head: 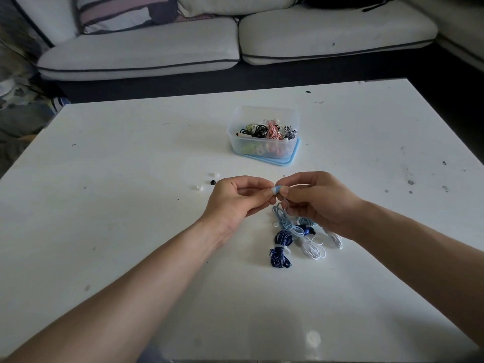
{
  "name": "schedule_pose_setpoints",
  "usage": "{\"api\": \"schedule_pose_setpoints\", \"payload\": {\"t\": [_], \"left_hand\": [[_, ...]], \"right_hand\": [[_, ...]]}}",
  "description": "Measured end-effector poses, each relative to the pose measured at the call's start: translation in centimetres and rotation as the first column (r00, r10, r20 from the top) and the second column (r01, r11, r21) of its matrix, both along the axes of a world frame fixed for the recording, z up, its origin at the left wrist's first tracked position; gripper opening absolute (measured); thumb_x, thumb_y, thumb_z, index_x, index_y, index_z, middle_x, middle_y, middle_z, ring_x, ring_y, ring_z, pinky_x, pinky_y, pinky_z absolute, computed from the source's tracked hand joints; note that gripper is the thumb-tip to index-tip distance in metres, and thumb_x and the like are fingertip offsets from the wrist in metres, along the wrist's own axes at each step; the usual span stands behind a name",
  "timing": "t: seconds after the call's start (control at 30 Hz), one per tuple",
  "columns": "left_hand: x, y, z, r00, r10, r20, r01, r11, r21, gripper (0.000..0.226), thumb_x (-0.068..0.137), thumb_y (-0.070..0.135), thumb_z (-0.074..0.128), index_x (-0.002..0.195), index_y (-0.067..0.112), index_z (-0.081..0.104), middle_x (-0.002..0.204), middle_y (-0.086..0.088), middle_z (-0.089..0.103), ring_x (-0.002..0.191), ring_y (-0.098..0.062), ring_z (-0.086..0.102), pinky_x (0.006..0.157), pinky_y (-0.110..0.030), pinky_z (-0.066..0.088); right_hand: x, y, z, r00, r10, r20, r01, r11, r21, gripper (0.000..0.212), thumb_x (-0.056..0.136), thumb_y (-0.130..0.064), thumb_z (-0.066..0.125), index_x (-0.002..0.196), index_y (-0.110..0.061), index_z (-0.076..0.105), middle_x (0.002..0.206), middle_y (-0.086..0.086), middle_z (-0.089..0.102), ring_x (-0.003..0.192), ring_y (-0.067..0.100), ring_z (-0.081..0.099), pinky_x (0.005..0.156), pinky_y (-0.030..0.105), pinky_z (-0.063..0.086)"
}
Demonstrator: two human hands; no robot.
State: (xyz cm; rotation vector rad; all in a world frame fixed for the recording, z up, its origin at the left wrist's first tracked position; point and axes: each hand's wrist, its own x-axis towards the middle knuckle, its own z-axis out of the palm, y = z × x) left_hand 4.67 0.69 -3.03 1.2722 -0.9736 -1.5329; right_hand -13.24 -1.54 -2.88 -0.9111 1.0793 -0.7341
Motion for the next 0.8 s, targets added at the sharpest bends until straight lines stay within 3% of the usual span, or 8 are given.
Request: {"api": "schedule_pose_setpoints", "payload": {"t": [0.43,0.63,0.8], "left_hand": [[-0.53,0.4,-0.34,0.996,0.067,0.065,-0.062,0.995,-0.077,0.01,0.078,0.006,0.077,0.086,0.01,0.074,0.08,-0.016,0.074,0.077,-0.022,0.072,0.074,-0.024,0.057],[-0.64,0.58,-0.43,0.996,0.075,0.054,-0.072,0.996,-0.05,0.011,0.077,0.007,0.079,0.085,0.011,0.074,0.08,-0.016,0.074,0.077,-0.023,0.073,0.074,-0.022,0.056],[-0.7,0.66,-0.58,0.995,0.072,0.075,-0.069,0.997,-0.04,0.01,0.079,0.004,0.076,0.087,0.009,0.073,0.082,-0.017,0.074,0.078,-0.023,0.073,0.075,-0.023,0.057]], "right_hand": [[0.68,0.52,-0.61,0.972,-0.128,-0.195,0.077,0.966,-0.247,0.007,0.086,-0.003,0.074,0.09,-0.008,0.071,0.069,0.009,0.072,0.064,0.02,0.067,0.072,0.033,0.056],[0.79,0.81,-0.79,0.915,-0.167,-0.367,0.018,0.927,-0.375,0.01,0.085,-0.01,0.076,0.087,-0.017,0.07,0.07,0.006,0.074,0.059,0.013,0.066,0.065,0.029,0.055],[1.0,0.87,-0.85,0.883,-0.19,-0.43,-0.025,0.894,-0.446,0.01,0.085,-0.01,0.076,0.087,-0.018,0.07,0.069,0.001,0.073,0.058,0.007,0.066,0.059,0.015,0.05]]}}
